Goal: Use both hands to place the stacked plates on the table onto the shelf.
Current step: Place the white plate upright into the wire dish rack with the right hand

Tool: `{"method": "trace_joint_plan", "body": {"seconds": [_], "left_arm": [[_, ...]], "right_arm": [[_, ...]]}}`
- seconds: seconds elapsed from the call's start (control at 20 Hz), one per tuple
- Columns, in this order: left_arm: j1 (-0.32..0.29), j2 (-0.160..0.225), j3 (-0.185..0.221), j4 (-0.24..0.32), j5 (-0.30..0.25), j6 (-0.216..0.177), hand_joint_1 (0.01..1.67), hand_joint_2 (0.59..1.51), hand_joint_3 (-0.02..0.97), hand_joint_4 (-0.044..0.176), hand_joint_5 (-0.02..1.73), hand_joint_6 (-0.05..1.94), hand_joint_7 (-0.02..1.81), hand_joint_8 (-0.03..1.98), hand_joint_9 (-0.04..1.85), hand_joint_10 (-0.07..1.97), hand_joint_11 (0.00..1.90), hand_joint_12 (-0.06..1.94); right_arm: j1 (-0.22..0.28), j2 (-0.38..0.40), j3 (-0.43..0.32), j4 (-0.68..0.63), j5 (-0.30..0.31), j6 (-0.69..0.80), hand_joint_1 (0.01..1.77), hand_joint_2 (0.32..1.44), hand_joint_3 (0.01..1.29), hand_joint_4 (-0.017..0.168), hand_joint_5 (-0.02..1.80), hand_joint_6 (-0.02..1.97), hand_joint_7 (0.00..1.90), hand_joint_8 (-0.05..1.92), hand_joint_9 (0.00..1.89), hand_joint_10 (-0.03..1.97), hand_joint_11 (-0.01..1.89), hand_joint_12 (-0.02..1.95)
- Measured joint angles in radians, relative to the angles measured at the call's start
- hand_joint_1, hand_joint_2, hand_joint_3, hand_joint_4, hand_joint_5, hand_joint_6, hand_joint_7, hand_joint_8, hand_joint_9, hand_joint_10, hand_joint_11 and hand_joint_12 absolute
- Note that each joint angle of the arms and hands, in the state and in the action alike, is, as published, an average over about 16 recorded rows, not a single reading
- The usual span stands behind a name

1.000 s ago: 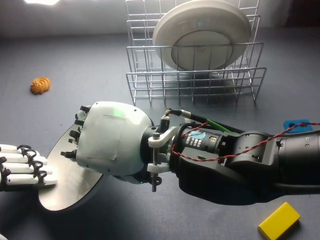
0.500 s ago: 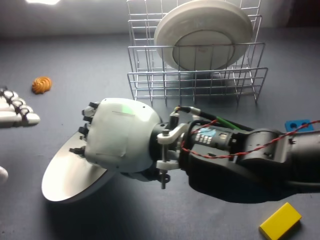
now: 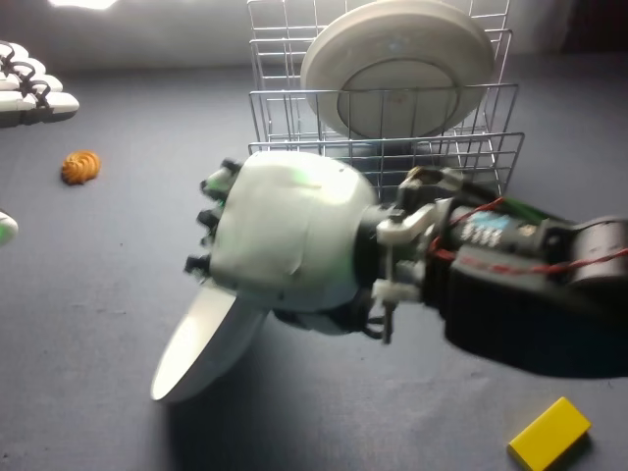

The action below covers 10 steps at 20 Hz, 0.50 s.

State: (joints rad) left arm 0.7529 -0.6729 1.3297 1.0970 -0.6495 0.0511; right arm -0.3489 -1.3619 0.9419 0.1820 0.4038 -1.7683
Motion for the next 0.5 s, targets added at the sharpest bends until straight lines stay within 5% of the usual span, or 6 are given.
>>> {"method": "trace_joint_plan", "body": {"seconds": [0.5], "left_arm": [[-0.092, 0.019, 0.010, 0.095, -0.032, 0.000, 0.01, 1.117, 0.020, 0.005, 0.03, 0.02, 0.06, 0.00, 0.03, 0.01, 0.03, 0.01]], "right_arm": [[0.109, 0.216, -0.188, 0.076, -0.034, 0.028, 1.19, 1.00, 0.01, -0.001, 0.95, 0.93, 1.06, 0.98, 0.97, 0.86, 0.65, 1.59]]}}
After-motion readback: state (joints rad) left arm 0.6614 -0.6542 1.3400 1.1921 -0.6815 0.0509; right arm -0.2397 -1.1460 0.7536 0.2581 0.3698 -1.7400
